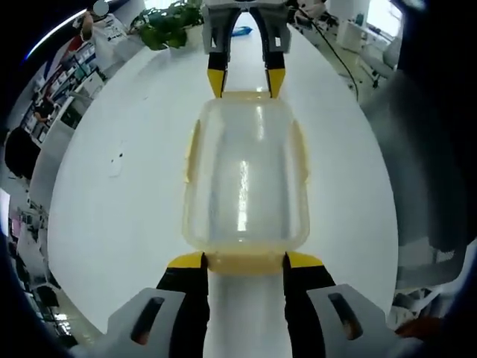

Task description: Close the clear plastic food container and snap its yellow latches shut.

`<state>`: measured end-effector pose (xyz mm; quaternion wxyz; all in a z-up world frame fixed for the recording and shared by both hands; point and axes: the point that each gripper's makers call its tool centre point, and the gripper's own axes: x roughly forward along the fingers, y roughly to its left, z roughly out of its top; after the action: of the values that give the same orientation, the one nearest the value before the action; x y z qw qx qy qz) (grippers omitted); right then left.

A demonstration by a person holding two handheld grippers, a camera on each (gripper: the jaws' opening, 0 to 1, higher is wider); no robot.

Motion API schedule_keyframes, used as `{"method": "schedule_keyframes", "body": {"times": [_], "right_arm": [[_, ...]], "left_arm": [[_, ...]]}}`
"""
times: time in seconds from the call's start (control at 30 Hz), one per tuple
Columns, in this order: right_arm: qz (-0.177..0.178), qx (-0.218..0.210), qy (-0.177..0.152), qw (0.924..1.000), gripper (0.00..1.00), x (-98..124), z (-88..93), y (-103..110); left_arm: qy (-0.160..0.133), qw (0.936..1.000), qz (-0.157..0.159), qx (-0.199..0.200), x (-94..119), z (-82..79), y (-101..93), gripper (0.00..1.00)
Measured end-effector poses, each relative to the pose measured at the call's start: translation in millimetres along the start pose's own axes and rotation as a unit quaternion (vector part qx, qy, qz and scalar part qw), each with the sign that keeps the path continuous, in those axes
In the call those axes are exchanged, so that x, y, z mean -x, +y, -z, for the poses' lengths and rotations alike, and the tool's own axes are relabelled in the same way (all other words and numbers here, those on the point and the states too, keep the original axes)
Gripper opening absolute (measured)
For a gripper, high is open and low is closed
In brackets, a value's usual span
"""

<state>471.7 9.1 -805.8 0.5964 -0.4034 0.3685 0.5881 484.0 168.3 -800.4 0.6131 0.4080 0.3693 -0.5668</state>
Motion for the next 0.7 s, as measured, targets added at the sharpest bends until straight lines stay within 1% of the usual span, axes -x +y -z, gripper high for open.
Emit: {"method": "schedule_keyframes", "body": {"times": [0.27,0.4,0.5,0.7], "right_arm": [[0.000,-0.004,0.004,1.0000,0.36,7,17.1,1],[0.002,-0.006,0.003,1.0000,0.36,13,27.4,-1],[0.002,-0.007,0.006,1.0000,0.36,16,33.8,-1],[0.006,-0.012,0.010,0.9999,0.36,19,45.4,-3]], "left_arm": [[0.002,1.0000,0.001,-0.006,-9,-16.1,0.2,0.36],[-0.006,1.0000,0.000,-0.006,-13,-26.6,3.0,0.36],[-0.004,1.0000,0.001,-0.008,-18,-33.8,4.0,0.36],[-0.002,0.9999,0.003,-0.014,-25,-42.7,6.9,0.36]]}}
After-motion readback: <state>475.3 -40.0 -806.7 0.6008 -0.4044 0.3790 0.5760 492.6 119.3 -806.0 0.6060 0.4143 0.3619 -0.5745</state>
